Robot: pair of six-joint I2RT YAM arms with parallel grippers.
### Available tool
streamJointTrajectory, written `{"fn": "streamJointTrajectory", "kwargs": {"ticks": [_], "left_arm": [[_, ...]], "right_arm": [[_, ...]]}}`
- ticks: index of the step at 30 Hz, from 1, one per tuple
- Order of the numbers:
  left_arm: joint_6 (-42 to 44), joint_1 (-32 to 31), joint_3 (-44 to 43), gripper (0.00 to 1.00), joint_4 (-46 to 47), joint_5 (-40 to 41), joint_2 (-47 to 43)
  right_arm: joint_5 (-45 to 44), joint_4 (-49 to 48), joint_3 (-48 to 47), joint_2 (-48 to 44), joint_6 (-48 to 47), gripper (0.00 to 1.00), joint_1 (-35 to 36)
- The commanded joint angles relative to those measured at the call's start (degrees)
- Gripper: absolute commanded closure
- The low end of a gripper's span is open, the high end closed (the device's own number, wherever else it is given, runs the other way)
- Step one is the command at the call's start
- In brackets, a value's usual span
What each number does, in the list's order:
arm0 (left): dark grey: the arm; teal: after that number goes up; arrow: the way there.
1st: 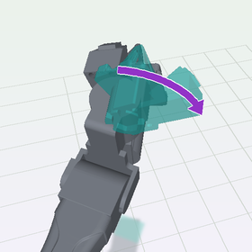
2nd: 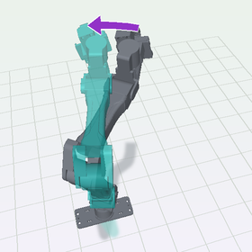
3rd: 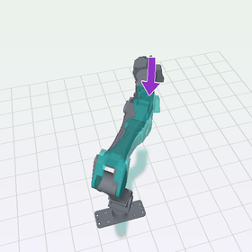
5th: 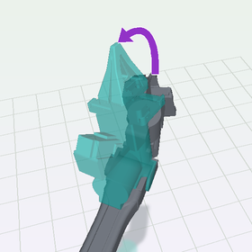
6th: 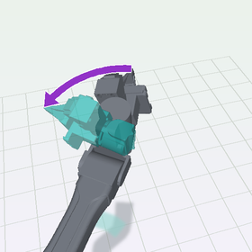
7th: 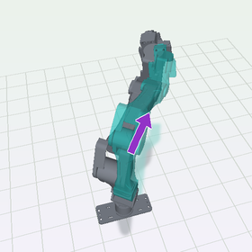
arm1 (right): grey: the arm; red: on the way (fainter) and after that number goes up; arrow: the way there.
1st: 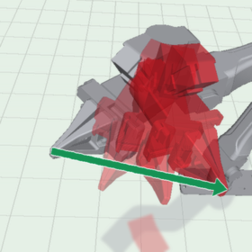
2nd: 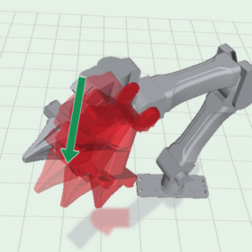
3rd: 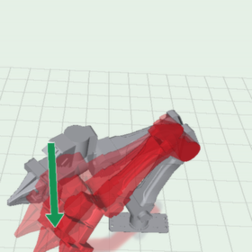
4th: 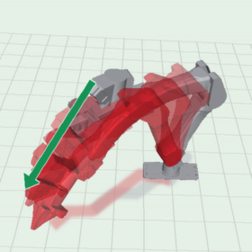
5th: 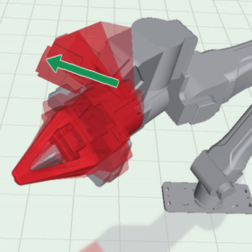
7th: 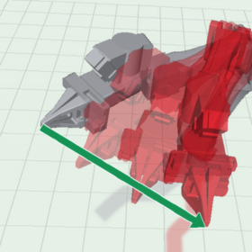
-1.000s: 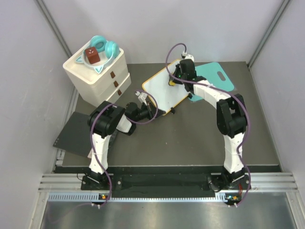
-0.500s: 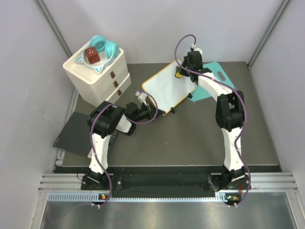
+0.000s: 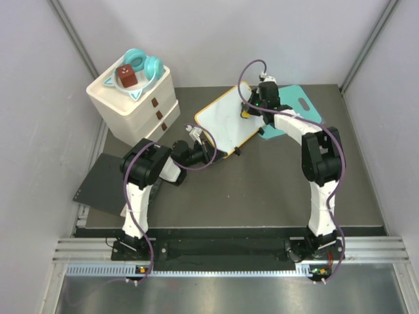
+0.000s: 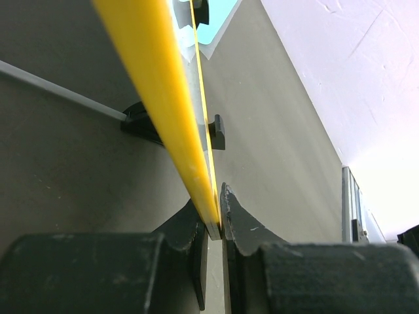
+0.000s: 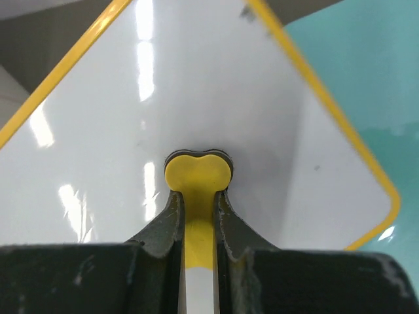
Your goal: Erase the whiteboard
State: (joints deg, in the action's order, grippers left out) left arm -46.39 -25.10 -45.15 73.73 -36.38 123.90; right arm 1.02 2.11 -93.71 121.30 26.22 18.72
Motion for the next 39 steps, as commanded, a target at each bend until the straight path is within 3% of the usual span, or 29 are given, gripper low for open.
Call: {"fn": "streamJointTrajectory", "kwargs": {"ticks": [1, 8, 13, 20, 26, 31, 39], "left_arm": [[4.2, -1.4, 0.5, 1.0, 0.4, -9.7, -2.2], [3.9, -1.4, 1.1, 1.0, 1.1, -9.8, -1.9], [3.9, -1.4, 1.7, 1.0, 1.2, -9.7, -2.4], [3.6, -1.4, 1.6, 1.0, 1.4, -9.9, -2.9], [2.6, -1.4, 1.6, 1.0, 2.4, -10.2, -2.9], [2.7, -1.4, 1.9, 1.0, 2.3, -10.4, -3.3], [4.0, -1.4, 2.6, 1.0, 0.7, -10.2, -4.1]], "right_arm": [[4.8, 1.6, 6.3, -3.4, -3.1, 1.0, 9.1], [-0.3, 0.3, 11.0, -4.2, -3.6, 1.0, 17.4], [-2.9, 2.0, 13.2, -3.3, 2.8, 1.0, 16.8], [-8.2, -1.7, 25.9, -8.6, 7.9, 1.0, 15.9], [-12.5, -4.1, 31.4, -11.4, 10.2, 1.0, 15.9], [-15.5, -3.4, 30.7, -11.7, 10.1, 1.0, 14.9], [-17.5, 1.0, 21.7, -9.6, 9.3, 1.0, 10.0]]}}
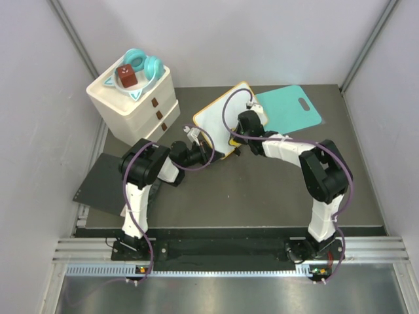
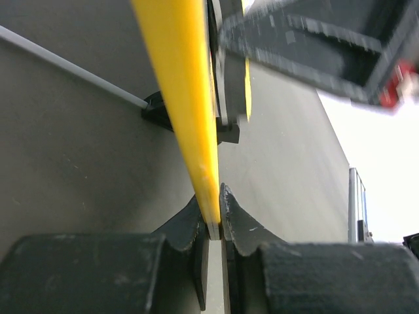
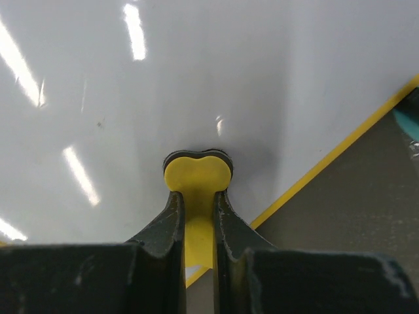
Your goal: Erase the whiteboard
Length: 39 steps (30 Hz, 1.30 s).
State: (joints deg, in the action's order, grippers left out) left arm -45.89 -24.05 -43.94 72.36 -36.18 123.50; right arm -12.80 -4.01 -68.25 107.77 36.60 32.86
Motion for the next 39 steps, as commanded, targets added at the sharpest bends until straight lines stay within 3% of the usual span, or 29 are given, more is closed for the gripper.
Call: {"fn": "streamJointTrajectory", "kwargs": {"ticks": [1, 12, 20, 39], "left_arm": [[3.6, -2.5, 1.3, 1.0, 1.9, -10.4, -3.9], [4.5, -2.4, 0.7, 1.0, 0.5, -11.1, -4.1], [4.8, -2.4, -1.4, 1.0, -1.0, -11.6, -3.3], [5.2, -1.6, -2.6, 0.92, -2.5, -11.6, -3.4]], "right_arm": [[-3.5, 7.5, -5.4, 4.1, -1.4, 1.0, -4.7], [2.0, 6.9, -12.2, 5.6, -3.8, 1.0, -13.5], [2.3, 7.6, -11.6, 3.2, -4.9, 1.0, -14.8], [5.0, 11.6, 3.0, -2.2, -0.8, 1.0, -16.1]]}}
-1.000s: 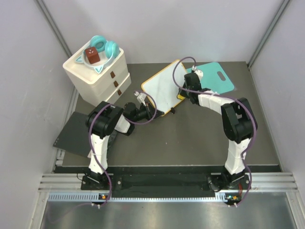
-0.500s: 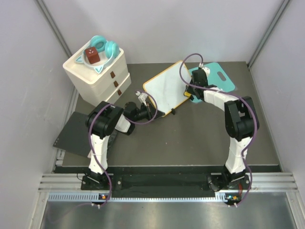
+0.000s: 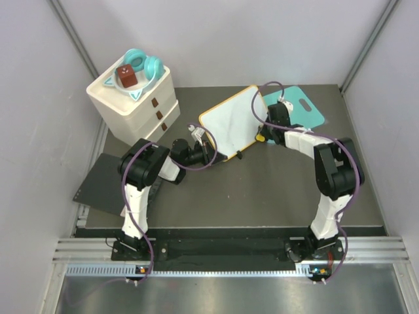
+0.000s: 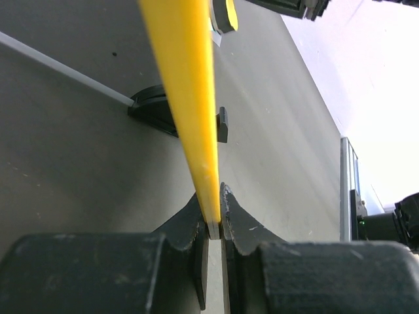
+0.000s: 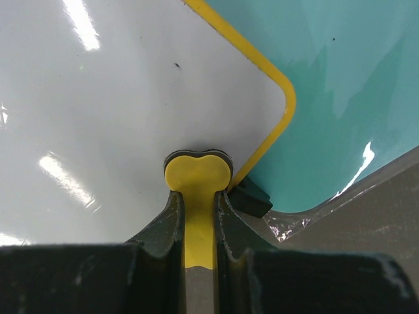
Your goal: Erase the whiteboard
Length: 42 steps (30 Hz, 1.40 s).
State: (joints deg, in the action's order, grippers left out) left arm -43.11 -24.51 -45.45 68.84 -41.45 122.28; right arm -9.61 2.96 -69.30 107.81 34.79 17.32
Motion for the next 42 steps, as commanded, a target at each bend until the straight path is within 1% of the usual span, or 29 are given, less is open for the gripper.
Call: {"fn": "streamJointTrajectory", "kwargs": {"ticks": [1, 4, 9, 12, 23, 27, 28, 30, 37, 40, 42], "left_arm": [[2.3, -1.1, -1.2, 0.91, 0.9, -6.5, -2.1], [2.2, -0.9, -1.5, 0.91, 1.0, -6.9, -1.9], [2.1, -0.6, -2.2, 0.88, 0.9, -7.2, -1.5], [1.7, -0.5, -3.4, 0.86, 0.9, -8.1, -0.6], [0.5, 0.1, -7.6, 0.83, 0.3, -11.4, 2.1], [0.6, 0.7, -6.1, 0.83, 0.9, -10.8, 1.8], [0.5, 1.1, -5.8, 0.88, 1.2, -11.0, 1.9], [-0.3, 1.7, -4.9, 0.92, 2.8, -11.4, 2.2], [-1.3, 3.2, -2.5, 1.0, 5.2, -12.1, 2.4], [-1.1, 3.2, -1.7, 0.99, 5.3, -12.3, 2.4], [-0.9, 3.2, -1.5, 0.94, 5.3, -12.5, 2.6]], "right_arm": [[2.2, 4.8, 4.7, -2.7, 1.2, 1.0, -0.6], [2.8, 4.5, 7.8, -4.3, 2.0, 1.0, -0.7], [3.6, 4.5, 12.9, -7.3, 2.6, 1.0, -0.7], [3.7, 4.9, 15.8, -10.2, 2.8, 1.0, -0.8], [7.5, 5.3, 26.7, -23.0, 3.1, 1.0, -0.7], [6.5, 5.4, 28.5, -26.1, 2.8, 1.0, -0.7], [6.5, 5.5, 28.6, -26.5, 2.7, 1.0, -0.7], [6.9, 5.5, 28.5, -27.5, 2.7, 1.0, -0.7], [6.9, 5.9, 27.4, -30.7, 2.0, 1.0, -0.7], [6.6, 5.9, 27.4, -32.5, 1.8, 1.0, -0.7], [6.9, 5.5, 27.6, -33.6, 1.8, 1.0, -0.7]]}}
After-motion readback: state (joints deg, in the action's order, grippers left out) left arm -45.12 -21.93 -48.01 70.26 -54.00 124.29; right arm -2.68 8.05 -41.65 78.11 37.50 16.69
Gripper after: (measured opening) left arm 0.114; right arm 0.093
